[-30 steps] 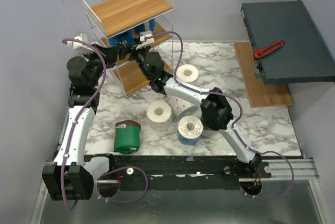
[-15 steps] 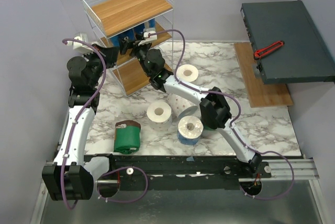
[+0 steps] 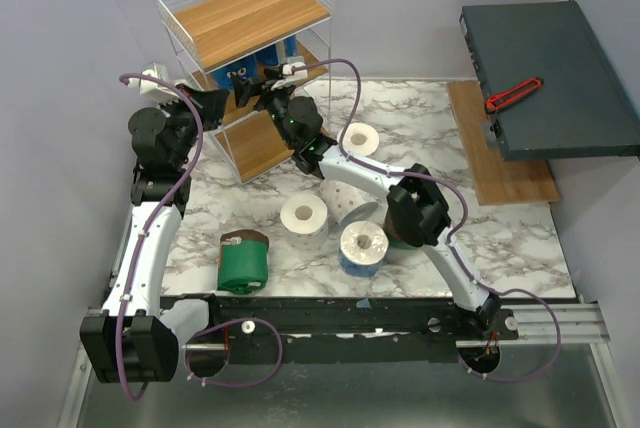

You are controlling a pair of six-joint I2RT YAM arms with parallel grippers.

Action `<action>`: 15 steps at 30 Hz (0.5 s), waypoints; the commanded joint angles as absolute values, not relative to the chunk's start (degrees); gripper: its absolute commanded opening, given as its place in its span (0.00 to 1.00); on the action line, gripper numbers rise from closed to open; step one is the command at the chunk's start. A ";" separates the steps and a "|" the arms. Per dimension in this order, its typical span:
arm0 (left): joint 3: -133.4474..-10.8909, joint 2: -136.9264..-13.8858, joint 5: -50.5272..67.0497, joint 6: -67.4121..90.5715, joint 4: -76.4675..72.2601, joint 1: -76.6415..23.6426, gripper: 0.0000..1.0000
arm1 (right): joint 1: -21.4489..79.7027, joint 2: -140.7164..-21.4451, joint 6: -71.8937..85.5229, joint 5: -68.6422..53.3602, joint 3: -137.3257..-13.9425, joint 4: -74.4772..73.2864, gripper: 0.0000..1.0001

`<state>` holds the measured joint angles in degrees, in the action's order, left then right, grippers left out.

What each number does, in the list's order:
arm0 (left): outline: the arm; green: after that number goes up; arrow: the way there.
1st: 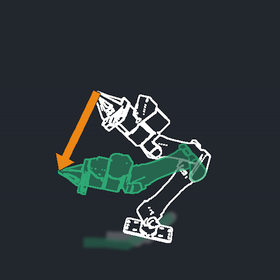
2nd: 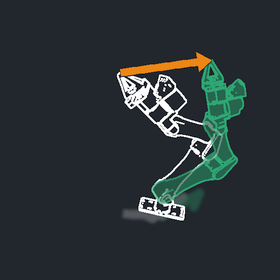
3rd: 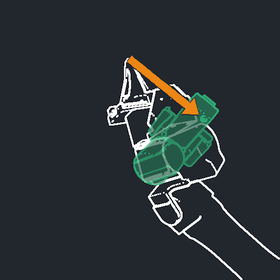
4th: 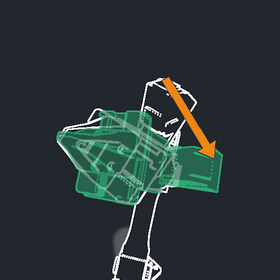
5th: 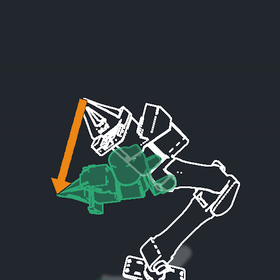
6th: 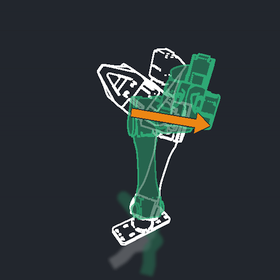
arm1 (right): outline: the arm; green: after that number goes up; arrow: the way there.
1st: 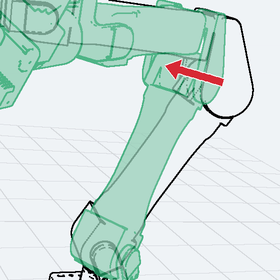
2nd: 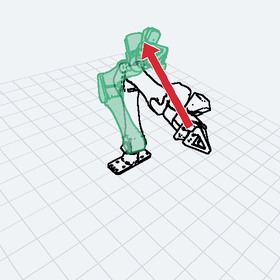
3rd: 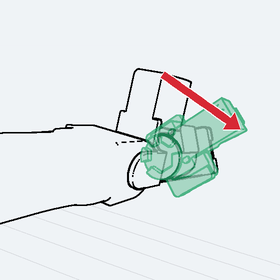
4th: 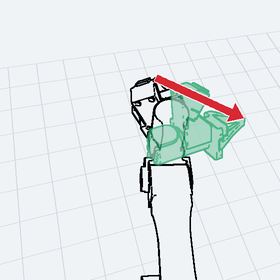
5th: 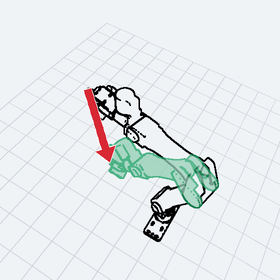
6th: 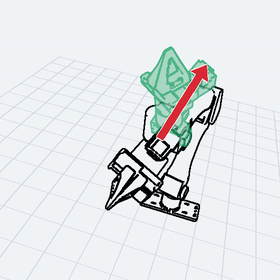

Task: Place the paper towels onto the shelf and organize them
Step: Adjust the paper towel on the shelf.

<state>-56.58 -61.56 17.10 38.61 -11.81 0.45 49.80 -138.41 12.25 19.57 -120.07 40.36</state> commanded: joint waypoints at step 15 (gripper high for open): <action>-56.16 -60.32 13.90 41.58 -13.10 0.18 0.00 | 51.11 -129.20 8.55 10.90 -104.20 41.67 0.66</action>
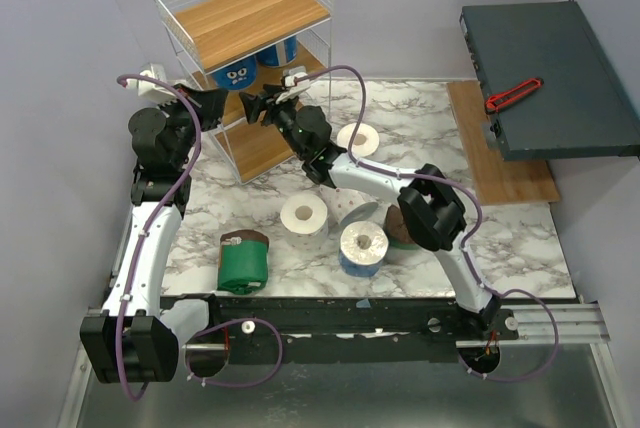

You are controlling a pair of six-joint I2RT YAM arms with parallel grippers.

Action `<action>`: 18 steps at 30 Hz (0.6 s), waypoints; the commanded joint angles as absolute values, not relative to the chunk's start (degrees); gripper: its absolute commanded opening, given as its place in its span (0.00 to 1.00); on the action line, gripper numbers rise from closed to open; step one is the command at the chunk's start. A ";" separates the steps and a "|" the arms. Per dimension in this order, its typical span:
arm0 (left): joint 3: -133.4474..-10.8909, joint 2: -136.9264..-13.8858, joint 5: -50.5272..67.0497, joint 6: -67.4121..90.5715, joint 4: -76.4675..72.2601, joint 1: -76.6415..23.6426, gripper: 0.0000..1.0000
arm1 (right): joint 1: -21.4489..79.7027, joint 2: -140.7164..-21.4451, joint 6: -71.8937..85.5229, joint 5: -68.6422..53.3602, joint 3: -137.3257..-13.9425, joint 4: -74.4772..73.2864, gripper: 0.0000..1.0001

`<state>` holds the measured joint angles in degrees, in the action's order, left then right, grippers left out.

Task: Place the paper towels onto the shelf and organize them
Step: Adjust the paper towel on the shelf.

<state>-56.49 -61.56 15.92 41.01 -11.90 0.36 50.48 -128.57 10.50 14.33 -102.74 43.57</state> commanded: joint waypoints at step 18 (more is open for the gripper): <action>-55.83 -59.27 12.67 40.69 -10.77 -1.65 0.00 | 52.56 -140.28 5.53 12.51 -118.33 41.34 0.54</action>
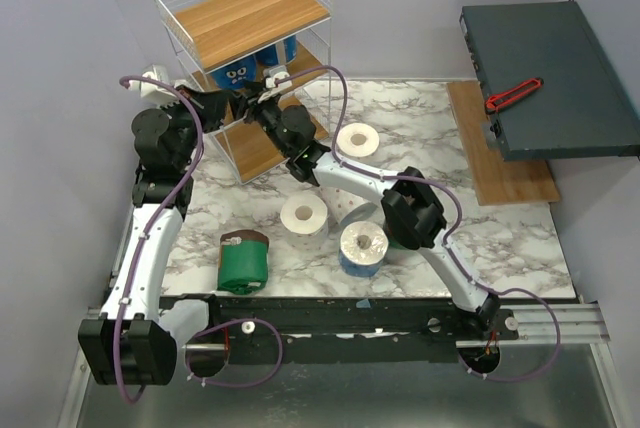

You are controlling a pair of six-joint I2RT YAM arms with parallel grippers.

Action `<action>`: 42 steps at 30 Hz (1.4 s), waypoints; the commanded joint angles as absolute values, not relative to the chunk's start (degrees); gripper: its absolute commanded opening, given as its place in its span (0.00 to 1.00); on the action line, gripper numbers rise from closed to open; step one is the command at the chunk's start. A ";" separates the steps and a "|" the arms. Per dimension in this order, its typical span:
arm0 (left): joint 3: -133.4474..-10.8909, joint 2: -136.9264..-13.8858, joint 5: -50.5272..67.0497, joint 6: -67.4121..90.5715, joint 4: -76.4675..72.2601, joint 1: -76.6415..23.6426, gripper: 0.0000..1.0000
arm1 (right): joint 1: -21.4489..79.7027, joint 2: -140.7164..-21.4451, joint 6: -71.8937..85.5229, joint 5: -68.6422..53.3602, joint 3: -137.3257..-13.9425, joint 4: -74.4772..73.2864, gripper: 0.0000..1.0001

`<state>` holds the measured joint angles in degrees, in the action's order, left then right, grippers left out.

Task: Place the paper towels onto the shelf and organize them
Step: Adjust the paper towel on the shelf.

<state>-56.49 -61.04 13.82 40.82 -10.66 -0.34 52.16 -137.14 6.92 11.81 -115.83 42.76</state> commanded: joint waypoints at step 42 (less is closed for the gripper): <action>-53.07 -53.68 7.07 40.93 -4.85 -1.76 0.00 | 52.57 -136.51 2.06 14.57 -114.72 46.15 0.72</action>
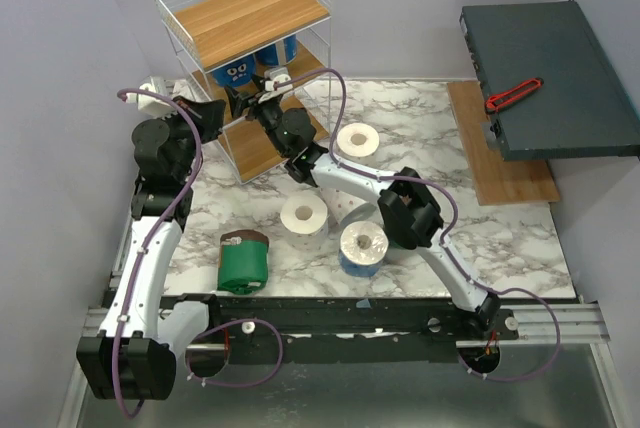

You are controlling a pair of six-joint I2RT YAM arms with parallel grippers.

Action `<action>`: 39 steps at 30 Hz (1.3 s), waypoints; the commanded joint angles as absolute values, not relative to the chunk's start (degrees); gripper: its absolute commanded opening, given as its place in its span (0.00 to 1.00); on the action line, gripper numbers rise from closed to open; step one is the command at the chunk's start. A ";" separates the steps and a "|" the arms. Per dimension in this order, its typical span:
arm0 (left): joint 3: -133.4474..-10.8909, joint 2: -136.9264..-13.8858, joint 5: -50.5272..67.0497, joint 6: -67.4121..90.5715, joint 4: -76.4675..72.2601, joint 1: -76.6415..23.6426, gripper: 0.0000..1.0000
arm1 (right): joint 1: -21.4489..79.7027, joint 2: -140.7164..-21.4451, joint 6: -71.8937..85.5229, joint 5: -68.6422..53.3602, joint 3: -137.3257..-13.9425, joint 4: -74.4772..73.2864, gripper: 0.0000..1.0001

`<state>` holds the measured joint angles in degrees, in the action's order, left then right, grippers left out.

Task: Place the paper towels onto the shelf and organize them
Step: Adjust the paper towel on the shelf.

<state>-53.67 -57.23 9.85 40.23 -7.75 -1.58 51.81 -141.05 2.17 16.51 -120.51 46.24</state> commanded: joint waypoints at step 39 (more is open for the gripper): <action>-45.00 -30.47 -1.70 31.03 30.88 -17.40 0.98 | 61.18 -72.78 27.35 46.26 -57.64 -15.18 0.94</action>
